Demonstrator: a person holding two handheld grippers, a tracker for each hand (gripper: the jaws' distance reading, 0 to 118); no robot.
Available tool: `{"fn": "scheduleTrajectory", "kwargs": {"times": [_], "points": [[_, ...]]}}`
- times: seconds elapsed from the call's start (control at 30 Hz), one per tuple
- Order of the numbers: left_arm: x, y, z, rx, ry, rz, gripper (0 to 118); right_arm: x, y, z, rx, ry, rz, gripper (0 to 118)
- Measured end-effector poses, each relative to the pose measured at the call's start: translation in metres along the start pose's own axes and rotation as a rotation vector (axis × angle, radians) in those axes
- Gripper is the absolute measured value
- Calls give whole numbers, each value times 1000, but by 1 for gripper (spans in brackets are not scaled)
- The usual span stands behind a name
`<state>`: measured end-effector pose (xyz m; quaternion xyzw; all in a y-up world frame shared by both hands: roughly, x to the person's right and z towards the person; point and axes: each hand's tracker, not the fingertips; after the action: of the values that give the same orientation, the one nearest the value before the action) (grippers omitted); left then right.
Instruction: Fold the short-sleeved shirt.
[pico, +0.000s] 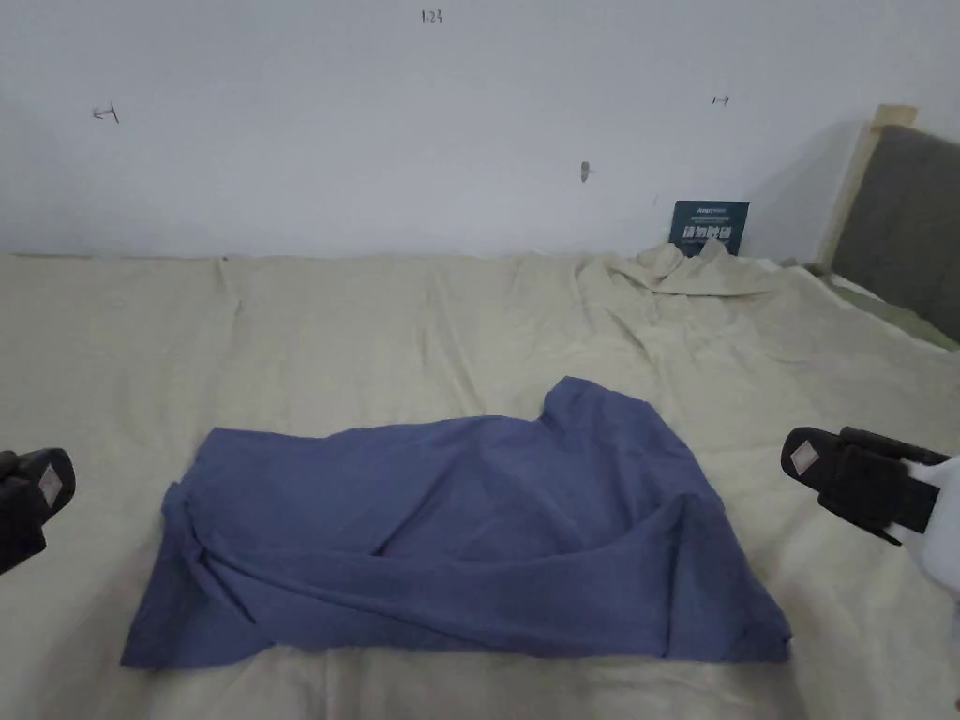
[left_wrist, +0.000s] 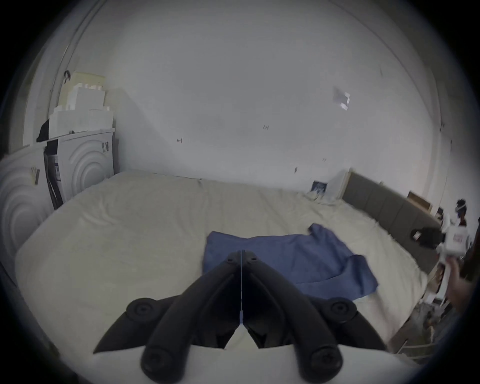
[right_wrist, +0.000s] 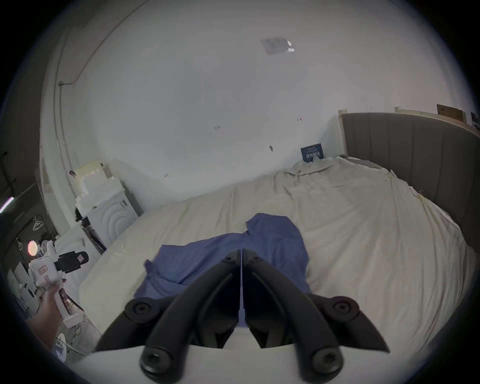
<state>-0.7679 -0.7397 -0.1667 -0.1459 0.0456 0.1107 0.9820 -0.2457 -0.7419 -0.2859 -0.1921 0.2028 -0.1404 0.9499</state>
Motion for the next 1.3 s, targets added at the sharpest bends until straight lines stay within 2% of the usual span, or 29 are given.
{"fn": "scheduleTrajectory", "kwargs": {"times": [0.1,0.17,0.3,0.37,0.43,0.57,0.63,0.73,0.9,0.93,1.0,1.07,1.1,1.2,1.23,1.3], "points": [[18,-10,28,37,-4,-74,0,-15,-22,26,21,14,26,2],[29,-18,47,61,-24,-107,0,-28,-37,46,73,15,84,2],[42,-36,74,75,-18,-111,0,-40,-61,76,103,28,114,2],[39,-44,82,86,-23,-70,0,-44,-69,85,102,21,137,2],[35,-49,81,61,-25,-46,0,-43,-74,88,99,23,143,2],[22,-45,68,14,-18,-24,0,-39,-74,84,85,55,105,2],[14,-36,52,-34,14,-50,0,-38,-73,81,84,66,87,2],[-3,-26,3,-212,65,-64,0,-37,-72,71,61,71,78,2],[-48,-22,-100,-537,40,82,0,-30,-76,49,-8,98,38,2],[-52,-26,-118,-600,71,84,0,-28,-77,44,-18,105,31,2],[-62,-34,-149,-720,95,39,0,-28,-78,37,-30,107,28,2],[-65,-43,-168,-747,128,-19,1,-25,-80,29,-44,115,22,2],[-68,-45,-175,-739,119,15,7,-24,-81,26,-50,118,19,2],[-72,-50,-188,-760,116,87,78,-20,-82,14,-75,120,5,2],[-70,-53,-193,-776,118,84,92,-18,-84,15,-80,121,-2,2],[-64,-58,-202,-796,132,34,93,-15,-85,9,-86,125,-17,2]]}}
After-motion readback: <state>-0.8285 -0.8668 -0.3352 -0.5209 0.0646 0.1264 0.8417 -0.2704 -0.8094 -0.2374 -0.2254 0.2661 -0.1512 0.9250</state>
